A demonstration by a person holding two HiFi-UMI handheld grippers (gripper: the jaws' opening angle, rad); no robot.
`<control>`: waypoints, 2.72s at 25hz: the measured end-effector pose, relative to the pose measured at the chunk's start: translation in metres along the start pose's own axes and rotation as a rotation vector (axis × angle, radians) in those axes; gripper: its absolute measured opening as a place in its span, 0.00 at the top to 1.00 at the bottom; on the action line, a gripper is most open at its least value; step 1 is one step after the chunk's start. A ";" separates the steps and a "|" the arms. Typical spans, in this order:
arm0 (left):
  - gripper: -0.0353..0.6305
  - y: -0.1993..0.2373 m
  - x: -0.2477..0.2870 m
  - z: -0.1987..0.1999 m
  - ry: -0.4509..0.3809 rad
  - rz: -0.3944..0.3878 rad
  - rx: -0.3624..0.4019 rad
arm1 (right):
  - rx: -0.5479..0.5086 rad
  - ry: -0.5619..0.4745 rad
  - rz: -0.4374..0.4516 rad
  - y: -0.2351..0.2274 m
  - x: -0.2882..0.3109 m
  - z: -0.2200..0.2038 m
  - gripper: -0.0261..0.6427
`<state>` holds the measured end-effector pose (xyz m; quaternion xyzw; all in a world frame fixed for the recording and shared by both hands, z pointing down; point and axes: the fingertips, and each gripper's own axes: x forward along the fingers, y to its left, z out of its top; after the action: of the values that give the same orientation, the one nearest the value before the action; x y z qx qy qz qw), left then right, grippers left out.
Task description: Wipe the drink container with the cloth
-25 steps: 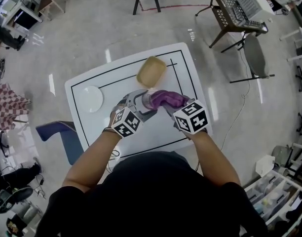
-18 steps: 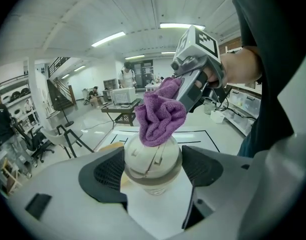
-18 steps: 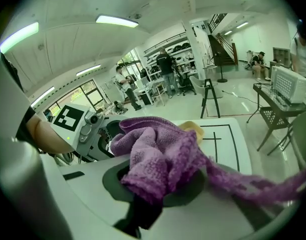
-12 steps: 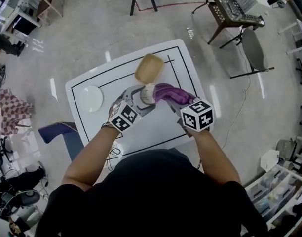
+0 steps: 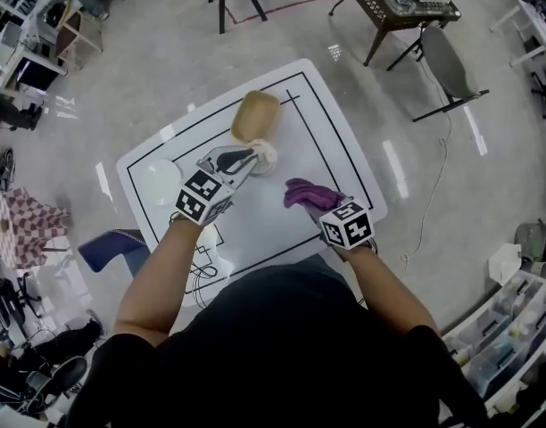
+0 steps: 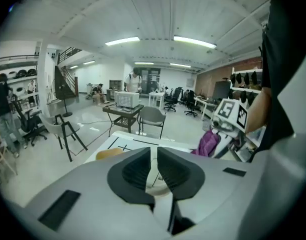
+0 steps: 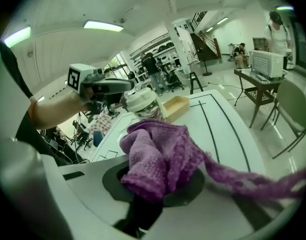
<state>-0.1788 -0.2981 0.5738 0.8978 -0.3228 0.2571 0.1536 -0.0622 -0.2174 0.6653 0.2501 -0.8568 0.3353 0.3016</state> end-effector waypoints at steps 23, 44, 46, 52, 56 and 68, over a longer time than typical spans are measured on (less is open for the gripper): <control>0.91 -0.004 0.036 -0.014 0.054 0.039 -0.085 | -0.059 -0.057 0.156 0.032 0.094 0.048 0.84; 0.91 -0.003 0.036 -0.017 0.047 0.044 -0.064 | -0.013 0.202 0.062 0.002 0.148 0.003 0.84; 0.91 -0.003 0.036 -0.017 0.049 0.044 -0.059 | -0.022 0.194 0.073 0.003 0.139 -0.004 0.84; 0.91 -0.006 0.036 -0.017 0.050 0.041 -0.047 | -0.108 0.121 0.076 -0.001 0.084 -0.029 0.84; 0.91 -0.009 0.034 -0.016 0.051 0.041 -0.039 | -0.192 0.075 0.032 -0.004 0.050 -0.019 0.84; 0.91 -0.009 0.039 -0.014 0.059 0.039 -0.030 | -0.280 -0.089 -0.007 -0.008 0.033 0.063 0.84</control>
<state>-0.1524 -0.3045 0.6060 0.8810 -0.3396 0.2816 0.1712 -0.1018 -0.2755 0.6543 0.2232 -0.9069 0.1998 0.2963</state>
